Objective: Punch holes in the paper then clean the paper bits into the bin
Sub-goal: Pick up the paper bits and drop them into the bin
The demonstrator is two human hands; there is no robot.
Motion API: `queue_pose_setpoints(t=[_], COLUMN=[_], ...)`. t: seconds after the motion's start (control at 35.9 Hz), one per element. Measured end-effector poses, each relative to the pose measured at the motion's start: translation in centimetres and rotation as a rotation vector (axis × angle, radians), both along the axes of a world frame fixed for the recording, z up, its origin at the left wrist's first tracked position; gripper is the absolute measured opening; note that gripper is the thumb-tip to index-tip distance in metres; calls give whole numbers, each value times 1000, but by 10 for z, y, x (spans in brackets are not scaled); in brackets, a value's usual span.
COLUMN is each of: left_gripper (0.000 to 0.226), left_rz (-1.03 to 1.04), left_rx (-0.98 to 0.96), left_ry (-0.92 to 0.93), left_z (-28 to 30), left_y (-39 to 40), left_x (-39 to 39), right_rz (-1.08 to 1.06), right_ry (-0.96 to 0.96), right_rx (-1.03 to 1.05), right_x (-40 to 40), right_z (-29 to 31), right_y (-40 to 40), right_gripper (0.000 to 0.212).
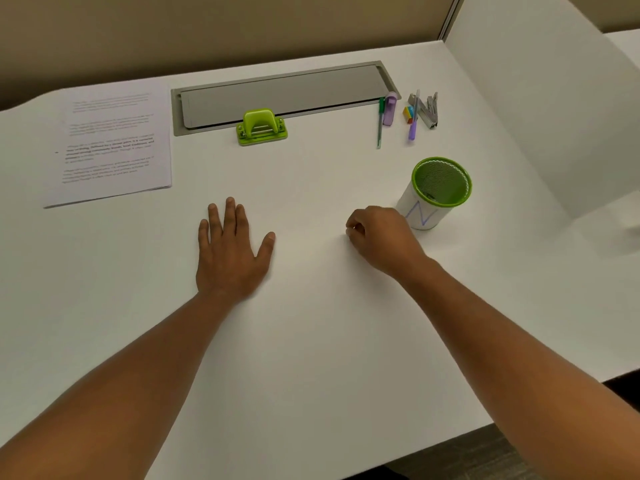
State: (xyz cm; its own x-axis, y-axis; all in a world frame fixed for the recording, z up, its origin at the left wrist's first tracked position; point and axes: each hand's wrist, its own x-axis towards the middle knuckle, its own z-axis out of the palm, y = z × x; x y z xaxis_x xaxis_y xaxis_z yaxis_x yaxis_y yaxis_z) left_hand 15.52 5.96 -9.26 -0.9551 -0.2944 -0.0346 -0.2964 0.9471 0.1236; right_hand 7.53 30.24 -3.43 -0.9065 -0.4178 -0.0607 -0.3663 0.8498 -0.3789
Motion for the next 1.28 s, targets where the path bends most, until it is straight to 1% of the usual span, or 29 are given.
queue_pose_setpoints(t=[0.08, 0.19, 0.39, 0.53, 0.58, 0.7, 0.84, 0.95, 1.03, 1.17, 1.23, 1.28], left_gripper=[82, 82, 83, 83, 82, 82, 82, 83, 83, 83, 83, 83], left_rz=[4, 5, 0, 0, -1, -2, 2, -7, -7, -6, -5, -6], left_rx=[2, 5, 8, 9, 6, -2, 2, 5, -1, -10, -4, 3], left_ry=[0, -1, -8, -11, -7, 4, 8, 8, 2, -5, -6, -9], left_z=[-1, -1, 0, 1, 1, 2, -1, 0, 0, 0, 0, 1], left_y=[0, 0, -1, 0, 0, -1, -1, -1, -1, 0, 0, 0], left_x=[1, 0, 0, 1, 1, -1, 3, 1, 0, 0, 0, 0], right_rz=[2, 6, 30, 1, -42, -140, -310, -457, -460, -367, -356, -327], right_ry=[-38, -24, 24, -56, -84, -6, 48, 71, 83, 84, 170, 253], right_rx=[10, 12, 111, 159, 89, -105, -266, -360, -298, -24, -4, -47], right_x=[-1, -2, -4, -11, -15, -22, -30, -39, -45, -50, -48, -42], right_z=[-10, -13, -13, -9, 1, 40, 93, 106, 98, 87, 85, 83], right_y=[1, -3, -12, -20, -16, 1, 42, 74, 85, 86, 81, 70], right_gripper=[18, 18, 15, 15, 16, 13, 12, 6, 6, 17, 18, 19])
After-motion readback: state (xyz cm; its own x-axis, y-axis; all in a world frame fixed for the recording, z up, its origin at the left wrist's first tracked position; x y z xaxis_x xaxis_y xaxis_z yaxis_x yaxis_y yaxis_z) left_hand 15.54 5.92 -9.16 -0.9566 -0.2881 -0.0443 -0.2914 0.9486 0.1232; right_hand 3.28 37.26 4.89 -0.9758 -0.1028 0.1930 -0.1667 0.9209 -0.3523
